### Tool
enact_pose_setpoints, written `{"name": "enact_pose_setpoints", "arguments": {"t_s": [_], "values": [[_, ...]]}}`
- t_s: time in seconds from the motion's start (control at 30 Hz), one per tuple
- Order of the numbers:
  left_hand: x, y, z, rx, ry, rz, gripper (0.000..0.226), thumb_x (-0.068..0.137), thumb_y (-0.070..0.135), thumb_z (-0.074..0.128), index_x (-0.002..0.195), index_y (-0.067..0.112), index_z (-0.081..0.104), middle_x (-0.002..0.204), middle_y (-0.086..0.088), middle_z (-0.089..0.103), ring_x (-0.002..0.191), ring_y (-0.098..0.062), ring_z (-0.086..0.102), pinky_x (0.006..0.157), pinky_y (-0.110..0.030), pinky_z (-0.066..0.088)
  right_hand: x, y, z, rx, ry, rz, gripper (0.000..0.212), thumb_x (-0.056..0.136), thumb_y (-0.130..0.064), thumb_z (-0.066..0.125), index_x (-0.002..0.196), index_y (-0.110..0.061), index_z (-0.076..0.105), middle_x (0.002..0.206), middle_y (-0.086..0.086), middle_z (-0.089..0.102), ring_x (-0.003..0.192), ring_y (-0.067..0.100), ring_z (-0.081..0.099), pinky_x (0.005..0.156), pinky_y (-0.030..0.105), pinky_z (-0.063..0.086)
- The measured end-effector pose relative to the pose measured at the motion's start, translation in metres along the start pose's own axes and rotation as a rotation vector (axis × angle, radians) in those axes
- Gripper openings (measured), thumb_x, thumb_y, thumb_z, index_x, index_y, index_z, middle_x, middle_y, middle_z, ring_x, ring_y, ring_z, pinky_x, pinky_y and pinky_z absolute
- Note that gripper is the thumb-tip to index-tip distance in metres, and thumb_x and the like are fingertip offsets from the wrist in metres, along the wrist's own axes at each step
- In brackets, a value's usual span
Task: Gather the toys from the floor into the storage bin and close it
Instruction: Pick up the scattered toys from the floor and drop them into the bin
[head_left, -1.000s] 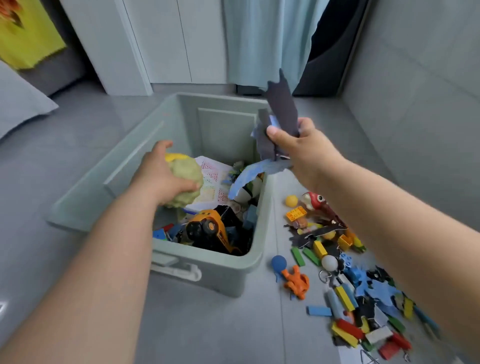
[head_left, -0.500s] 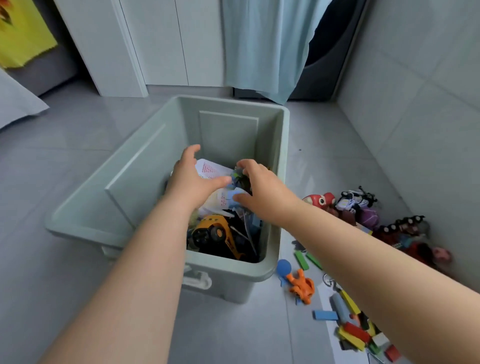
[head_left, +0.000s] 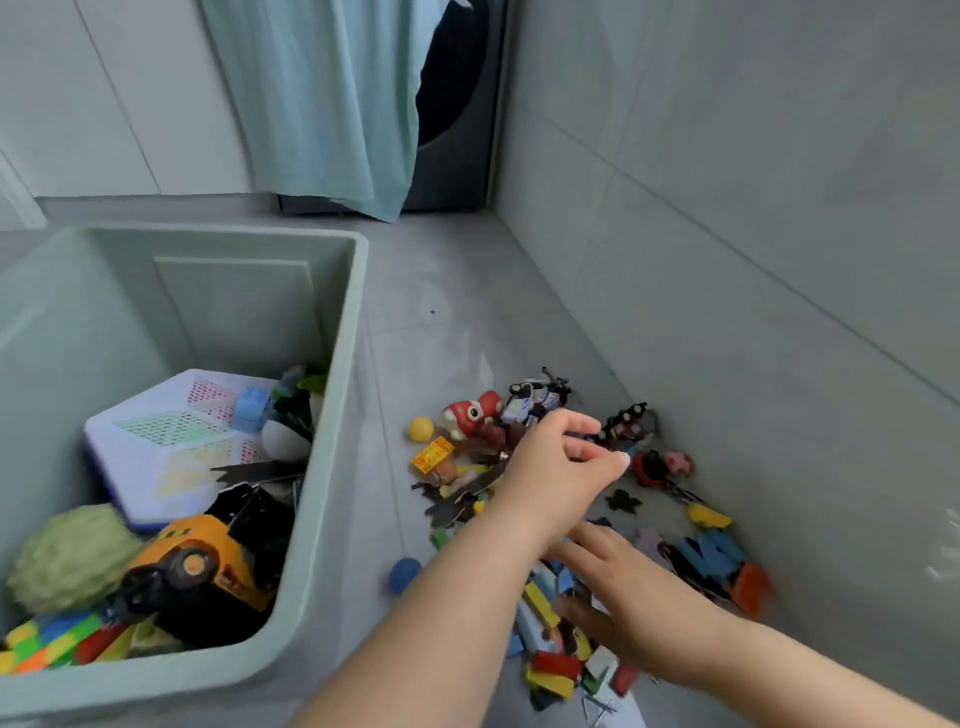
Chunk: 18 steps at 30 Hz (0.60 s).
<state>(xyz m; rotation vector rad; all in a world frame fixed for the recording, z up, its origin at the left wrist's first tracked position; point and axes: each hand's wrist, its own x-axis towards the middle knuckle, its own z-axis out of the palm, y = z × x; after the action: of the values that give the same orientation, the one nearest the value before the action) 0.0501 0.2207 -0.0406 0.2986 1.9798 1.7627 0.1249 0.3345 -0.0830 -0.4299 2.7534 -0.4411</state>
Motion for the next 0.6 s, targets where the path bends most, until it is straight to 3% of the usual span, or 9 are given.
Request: {"name": "enact_pose_setpoints", "arguments": {"t_s": [0.07, 0.17, 0.43, 0.53, 0.6], "values": [[0.008, -0.013, 0.022, 0.048, -0.082, -0.042, 0.026, 0.084, 0.026, 0.067, 0.107, 0.026, 0.054, 0.092, 0.007, 0.065, 0.087, -0.009, 0.061, 0.079, -0.023, 0.048, -0.016, 0.032, 0.011, 0.045, -0.025, 0.141, 0.075, 0.071, -0.072, 0.015, 0.135, -0.039, 0.032, 0.147, -0.018, 0.019, 0.133, 0.003, 0.023, 0.107, 0.017, 0.025], [0.016, -0.026, 0.046, 0.078, -0.149, -0.125, 0.026, 0.086, 0.027, 0.065, 0.11, 0.024, 0.054, 0.098, 0.001, 0.066, 0.093, -0.014, 0.062, 0.087, -0.033, 0.052, -0.038, 0.076, 0.031, 0.102, -0.067, 0.298, 0.054, 0.09, -0.051, 0.043, 0.139, -0.034, 0.029, 0.15, -0.012, 0.017, 0.136, 0.009, 0.021, 0.11, 0.021, 0.024], [0.037, -0.07, 0.069, 0.086, -0.145, -0.294, 0.02, 0.087, 0.022, 0.064, 0.104, 0.023, 0.055, 0.099, -0.004, 0.066, 0.094, -0.016, 0.062, 0.091, -0.034, 0.05, -0.027, 0.131, 0.066, 0.186, -0.119, 0.526, 0.093, 0.079, -0.048, 0.065, 0.146, -0.037, 0.002, 0.156, 0.0, 0.005, 0.141, 0.026, 0.017, 0.114, 0.038, 0.024], [0.039, -0.092, 0.072, 0.051, -0.075, -0.374, 0.017, 0.086, 0.018, 0.064, 0.101, 0.02, 0.055, 0.089, -0.002, 0.064, 0.084, -0.015, 0.062, 0.085, -0.03, 0.049, -0.009, 0.14, 0.085, 0.239, -0.071, 0.535, 0.093, 0.079, -0.046, 0.066, 0.148, -0.032, 0.005, 0.154, 0.002, 0.013, 0.138, 0.024, 0.025, 0.111, 0.034, 0.027], [0.038, -0.107, 0.074, 0.062, -0.025, -0.398, 0.028, 0.085, 0.02, 0.067, 0.109, 0.016, 0.053, 0.088, 0.0, 0.063, 0.087, -0.018, 0.061, 0.083, -0.032, 0.047, -0.002, 0.145, 0.097, 0.281, -0.029, 0.529, 0.085, 0.081, -0.04, 0.066, 0.147, -0.029, 0.014, 0.152, 0.002, 0.022, 0.135, 0.022, 0.031, 0.108, 0.031, 0.029]]}}
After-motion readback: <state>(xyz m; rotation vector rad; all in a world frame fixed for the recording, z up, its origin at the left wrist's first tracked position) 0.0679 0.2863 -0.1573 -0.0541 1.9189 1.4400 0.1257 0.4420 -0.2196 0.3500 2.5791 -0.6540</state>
